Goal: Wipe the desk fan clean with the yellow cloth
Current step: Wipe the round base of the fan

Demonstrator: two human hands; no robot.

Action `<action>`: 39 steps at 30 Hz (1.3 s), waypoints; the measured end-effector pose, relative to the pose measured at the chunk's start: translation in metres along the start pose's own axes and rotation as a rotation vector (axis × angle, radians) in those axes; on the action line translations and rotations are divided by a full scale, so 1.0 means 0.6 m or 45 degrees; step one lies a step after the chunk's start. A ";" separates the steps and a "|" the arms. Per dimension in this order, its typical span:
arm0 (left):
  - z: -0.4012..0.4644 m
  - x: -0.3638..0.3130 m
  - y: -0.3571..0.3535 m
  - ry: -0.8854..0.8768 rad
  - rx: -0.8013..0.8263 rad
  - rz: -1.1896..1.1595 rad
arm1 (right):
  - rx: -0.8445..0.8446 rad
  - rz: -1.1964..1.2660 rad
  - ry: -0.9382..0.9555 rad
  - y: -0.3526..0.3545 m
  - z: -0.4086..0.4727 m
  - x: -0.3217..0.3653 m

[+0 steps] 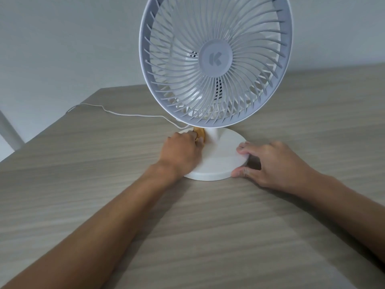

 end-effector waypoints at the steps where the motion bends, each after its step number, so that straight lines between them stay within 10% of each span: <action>1: -0.007 -0.003 0.001 -0.028 -0.003 0.038 | -0.003 -0.008 0.006 0.000 0.001 -0.001; 20: -0.063 -0.076 0.004 -0.510 -0.063 0.404 | -0.155 -0.064 0.181 0.009 0.007 0.002; 39: -0.022 0.054 0.014 -0.044 -0.014 0.433 | -0.077 -0.038 0.022 0.008 0.000 0.011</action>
Point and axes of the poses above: each hand's wrist, its own z-axis towards the middle knuckle, its own y-axis out of the back of the hand, x = y × z, the point moved 2 cm from there along z, towards the middle knuckle, and after that the axes turned 12 degrees about x, right-handed, at the moved point
